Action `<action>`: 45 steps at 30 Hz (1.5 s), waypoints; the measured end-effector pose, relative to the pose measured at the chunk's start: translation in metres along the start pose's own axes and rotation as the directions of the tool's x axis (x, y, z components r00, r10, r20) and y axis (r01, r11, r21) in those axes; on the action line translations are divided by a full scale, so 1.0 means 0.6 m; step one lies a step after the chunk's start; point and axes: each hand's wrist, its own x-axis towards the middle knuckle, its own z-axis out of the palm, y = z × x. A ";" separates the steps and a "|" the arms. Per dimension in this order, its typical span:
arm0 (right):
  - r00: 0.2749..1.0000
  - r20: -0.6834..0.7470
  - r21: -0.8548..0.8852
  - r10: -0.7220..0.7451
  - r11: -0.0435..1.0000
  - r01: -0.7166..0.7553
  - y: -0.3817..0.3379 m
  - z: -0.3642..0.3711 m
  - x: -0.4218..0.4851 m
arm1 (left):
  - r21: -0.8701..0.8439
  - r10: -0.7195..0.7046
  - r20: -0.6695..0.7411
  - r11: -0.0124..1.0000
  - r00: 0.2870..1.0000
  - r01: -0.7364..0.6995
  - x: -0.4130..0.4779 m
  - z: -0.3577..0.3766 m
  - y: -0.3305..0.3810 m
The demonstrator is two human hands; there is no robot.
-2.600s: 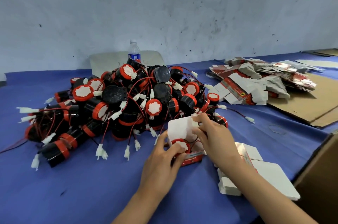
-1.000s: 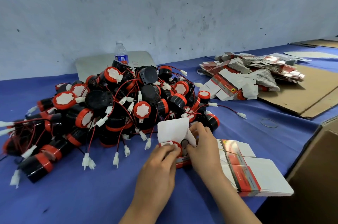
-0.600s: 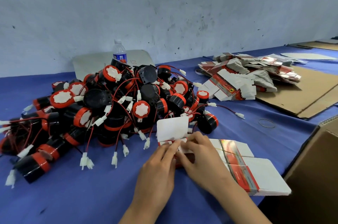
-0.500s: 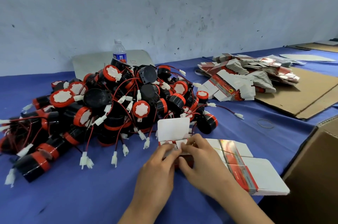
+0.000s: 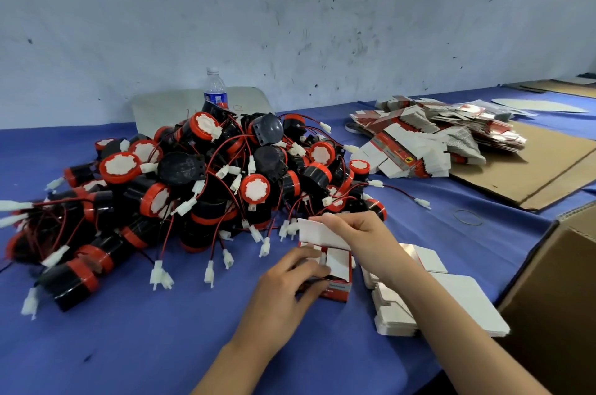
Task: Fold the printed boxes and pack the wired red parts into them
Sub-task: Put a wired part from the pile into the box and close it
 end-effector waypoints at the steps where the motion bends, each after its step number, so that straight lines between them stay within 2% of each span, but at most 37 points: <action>1: 0.999 0.017 -0.063 -0.047 0.997 0.048 0.002 -0.001 0.000 | -0.001 0.011 -0.006 1.000 1.000 -0.011 0.001 0.000 0.000; 4: 0.989 0.007 -0.203 -0.146 0.968 0.144 0.011 0.006 -0.010 | -0.004 0.032 -0.049 0.999 0.998 -0.033 0.000 0.001 0.004; 7: 0.985 -0.014 -0.189 -0.169 0.968 0.164 0.026 0.019 -0.033 | -0.047 0.007 -0.168 0.999 0.986 -0.015 -0.001 0.005 0.011; 9: 0.988 -0.001 -0.159 -0.153 0.976 0.151 0.038 0.024 -0.047 | -0.092 -0.072 -0.259 0.995 0.963 0.049 -0.002 0.011 0.015; 11: 0.985 0.026 -0.211 -0.168 0.963 0.170 0.048 0.029 -0.055 | -0.180 -0.169 -0.298 0.976 0.939 0.118 -0.004 0.010 0.016; 17: 0.971 0.040 -0.400 -0.234 0.887 0.230 0.053 0.036 -0.054 | -0.318 -0.265 -0.191 0.927 0.945 0.196 -0.003 0.000 0.010; 21: 0.965 0.052 -0.453 -0.256 0.855 0.252 0.052 0.039 -0.056 | -0.269 -0.275 -0.188 0.938 0.943 0.219 -0.001 -0.007 0.009; 24: 0.971 0.085 -0.510 -0.223 0.827 0.235 0.046 0.038 -0.057 | -0.261 -0.269 -0.195 0.941 0.943 0.214 0.000 -0.010 0.009; 27: 0.967 0.190 -0.587 -0.169 0.770 0.250 0.048 0.033 -0.061 | -0.296 -0.281 -0.171 0.929 0.944 0.223 -0.002 -0.013 0.008; 30: 0.949 0.283 -0.539 -0.135 0.796 0.274 0.045 0.016 -0.064 | -0.346 -0.309 -0.153 0.907 0.939 0.242 -0.002 -0.018 0.007; 34: 0.906 0.401 -0.562 -0.135 0.745 0.359 0.037 -0.010 -0.056 | -0.314 -0.270 -0.165 0.926 0.948 0.209 -0.005 -0.018 0.010; 38: 0.880 0.458 -0.580 -0.128 0.707 0.405 0.032 -0.023 -0.049 | -0.279 -0.247 -0.179 0.941 0.952 0.192 -0.003 -0.017 0.013; 45: 0.850 0.520 -0.573 -0.085 0.703 0.421 0.022 -0.035 -0.034 | -0.257 -0.236 -0.167 0.948 0.957 0.188 -0.001 -0.016 0.012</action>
